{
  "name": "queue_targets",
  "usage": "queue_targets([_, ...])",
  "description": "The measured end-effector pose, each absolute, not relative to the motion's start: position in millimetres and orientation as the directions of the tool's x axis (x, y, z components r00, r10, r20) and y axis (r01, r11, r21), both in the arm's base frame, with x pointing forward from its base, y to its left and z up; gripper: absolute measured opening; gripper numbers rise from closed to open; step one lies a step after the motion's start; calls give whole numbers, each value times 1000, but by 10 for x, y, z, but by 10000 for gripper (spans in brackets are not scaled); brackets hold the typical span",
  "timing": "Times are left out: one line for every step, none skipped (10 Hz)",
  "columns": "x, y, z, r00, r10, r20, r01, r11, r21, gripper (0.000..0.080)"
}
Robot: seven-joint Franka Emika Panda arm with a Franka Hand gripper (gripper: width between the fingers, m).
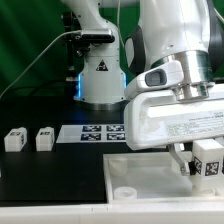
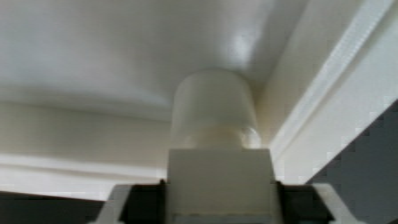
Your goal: Assemble one leg
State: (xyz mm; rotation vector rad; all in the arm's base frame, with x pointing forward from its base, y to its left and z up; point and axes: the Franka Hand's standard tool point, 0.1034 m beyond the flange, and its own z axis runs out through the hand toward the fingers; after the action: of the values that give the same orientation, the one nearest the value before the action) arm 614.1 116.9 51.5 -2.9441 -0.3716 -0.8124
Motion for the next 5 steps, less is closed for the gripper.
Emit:
queue_targets([6157, 1172, 512, 816, 209, 539, 246, -969, 4, 291])
queue_targets([6165, 1169, 514, 811, 209, 547, 246, -969, 6, 291])
queue_targets([6164, 1169, 512, 811, 210, 546, 247, -969, 6, 361])
queue_targets([6164, 1168, 511, 811, 211, 546, 248, -969, 7, 361])
queue_targets([6164, 1167, 511, 811, 213, 546, 249, -968, 8, 499])
